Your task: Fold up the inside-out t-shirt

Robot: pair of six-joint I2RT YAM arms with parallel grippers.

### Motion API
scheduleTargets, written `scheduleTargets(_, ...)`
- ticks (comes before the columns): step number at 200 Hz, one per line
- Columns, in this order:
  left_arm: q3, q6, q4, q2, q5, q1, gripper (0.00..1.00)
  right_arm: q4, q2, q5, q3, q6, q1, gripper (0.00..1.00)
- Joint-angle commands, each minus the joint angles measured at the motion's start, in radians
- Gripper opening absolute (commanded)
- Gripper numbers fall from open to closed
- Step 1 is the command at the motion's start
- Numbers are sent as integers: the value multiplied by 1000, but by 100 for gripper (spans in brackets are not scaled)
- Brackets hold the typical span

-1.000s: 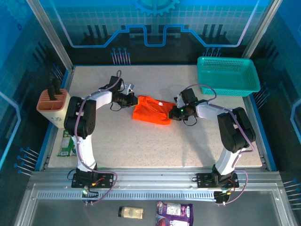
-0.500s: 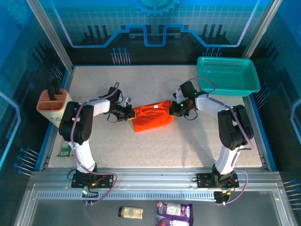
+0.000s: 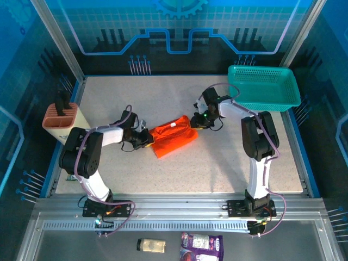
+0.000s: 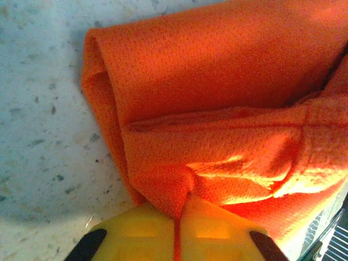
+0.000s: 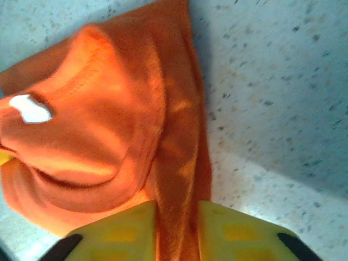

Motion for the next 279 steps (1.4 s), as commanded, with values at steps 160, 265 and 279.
scheduleTargets(160,542,296,-442,239,56,48,50,179,-145,-128,-231,337,274,48)
scheduleTargets(265,161,48,-86,119,250,-59,50,62,-65,-47,-102,209,-29,51)
scheduleTargets(279,106,-11,-22,76,238,-88,49,42,-86,-33,-101,198,-50,51)
